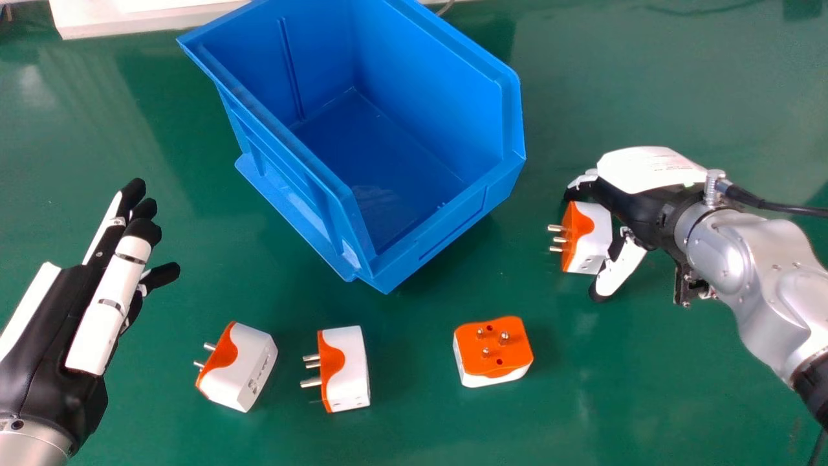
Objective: Pick all objects and put in blue box
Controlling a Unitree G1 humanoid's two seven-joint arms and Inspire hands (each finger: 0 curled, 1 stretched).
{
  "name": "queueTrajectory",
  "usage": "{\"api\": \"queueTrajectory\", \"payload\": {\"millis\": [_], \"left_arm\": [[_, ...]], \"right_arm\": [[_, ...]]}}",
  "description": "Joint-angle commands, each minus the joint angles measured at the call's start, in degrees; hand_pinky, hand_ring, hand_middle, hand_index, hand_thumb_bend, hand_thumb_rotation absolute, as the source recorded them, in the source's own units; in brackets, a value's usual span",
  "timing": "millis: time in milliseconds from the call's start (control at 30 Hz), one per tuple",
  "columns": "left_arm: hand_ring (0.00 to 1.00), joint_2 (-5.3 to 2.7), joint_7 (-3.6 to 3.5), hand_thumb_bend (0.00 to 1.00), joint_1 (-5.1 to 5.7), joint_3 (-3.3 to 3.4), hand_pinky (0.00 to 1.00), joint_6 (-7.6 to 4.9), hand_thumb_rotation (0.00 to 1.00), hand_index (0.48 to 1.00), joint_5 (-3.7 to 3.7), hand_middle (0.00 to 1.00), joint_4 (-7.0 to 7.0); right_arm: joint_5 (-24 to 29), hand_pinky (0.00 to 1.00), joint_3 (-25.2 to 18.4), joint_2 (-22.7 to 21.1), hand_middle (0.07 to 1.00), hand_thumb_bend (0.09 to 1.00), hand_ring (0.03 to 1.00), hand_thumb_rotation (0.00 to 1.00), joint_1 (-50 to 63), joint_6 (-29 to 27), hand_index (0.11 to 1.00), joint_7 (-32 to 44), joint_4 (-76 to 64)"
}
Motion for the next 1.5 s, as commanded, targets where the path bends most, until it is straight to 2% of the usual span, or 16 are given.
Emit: {"api": "queueTrajectory", "payload": {"millis": [0,33,67,100,167,200,267,367,767,967,1267,1367,1467], "left_arm": [[0.98,-0.02,0.04,0.33,0.53,0.54,0.89,-1.09,1.0,1.0,-0.28,1.0,-1.84],[0.98,-0.04,0.04,0.34,0.65,0.52,0.89,-0.97,1.0,1.0,-0.32,1.0,-2.16],[0.98,-0.05,0.04,0.34,0.75,0.51,0.89,-0.89,1.0,1.0,-0.36,1.0,-2.4],[0.98,-0.07,-0.01,0.34,0.86,0.52,0.89,-0.92,1.0,1.0,-0.41,1.0,-2.5],[0.98,-0.05,-0.21,0.35,0.9,0.56,0.88,-1.19,1.0,1.0,-0.48,1.0,-2.19],[0.98,-0.03,-0.32,0.35,0.89,0.6,0.88,-1.25,1.0,1.0,-0.55,1.0,-2.1],[0.98,-0.04,-0.4,0.35,1.06,0.67,0.88,-0.99,1.0,1.0,-0.74,1.0,-2.59],[0.97,-0.03,-0.39,0.36,1.27,0.71,0.88,-0.6,1.0,1.0,-0.88,1.0,-3.26],[0.97,0.21,-0.64,0.38,0.94,0.87,0.88,-0.56,1.0,1.0,-1.01,1.0,-2.54],[0.97,0.25,-0.6,0.39,1.12,0.82,0.87,-0.41,1.0,1.0,-0.83,1.0,-2.98],[0.97,0.36,-0.43,0.39,0.22,0.56,0.87,-0.33,1.0,1.0,-0.49,1.0,-1.89],[0.97,0.34,-0.24,0.4,0.09,0.35,0.87,0.15,1.0,1.0,-0.33,1.0,-2.32],[0.97,0.43,-0.15,0.4,-0.45,0.16,0.87,0.41,1.0,1.0,-0.21,1.0,-1.9]], "right_arm": [[-1.1,0.82,-0.2,-0.1,0.903,0.569,0.896,0.13,-0.3,-1.1,0.837,-4.0,-0.2],[-1.3,0.77,-0.2,-0.1,0.873,0.564,0.853,0.12,-0.2,-1.3,0.815,-5.1,-0.1],[-1.5,0.7,-0.1,-0.1,0.814,0.552,0.785,0.12,-0.2,-1.5,0.751,-6.2,0.1],[-1.8,0.7,0.0,-0.1,0.814,0.552,0.785,0.12,-0.1,-1.7,0.751,-7.4,0.5],[-2.8,0.6,0.5,0.0,0.705,0.538,0.669,0.1,0.0,-2.2,0.658,-10.3,1.2],[-3.5,0.6,0.7,0.1,0.705,0.538,0.669,0.1,0.0,-2.5,0.658,-12.1,1.7],[-4.2,0.52,1.0,0.0,0.627,0.531,0.589,0.06,0.2,-3.1,0.591,-14.8,2.3],[-4.9,0.48,1.1,0.1,0.584,0.526,0.539,0.04,0.2,-3.3,0.546,-16.6,2.8],[-5.2,0.43,1.4,0.4,0.542,0.515,0.471,0.01,0.4,-1.0,0.485,-15.8,1.8],[-5.5,0.4,1.3,0.3,0.539,0.508,0.46,0.01,1.1,-0.6,0.487,-16.9,1.1],[-5.8,0.36,1.3,0.4,0.538,0.501,0.45,0.0,1.5,0.2,0.48,-18.8,1.2],[-5.1,0.36,0.7,0.1,0.537,0.499,0.449,0.0,2.1,0.1,0.478,-19.2,0.3],[-4.0,0.35,-0.4,-0.3,0.534,0.499,0.446,0.0,3.6,-0.2,0.475,-19.3,-2.1]]}}
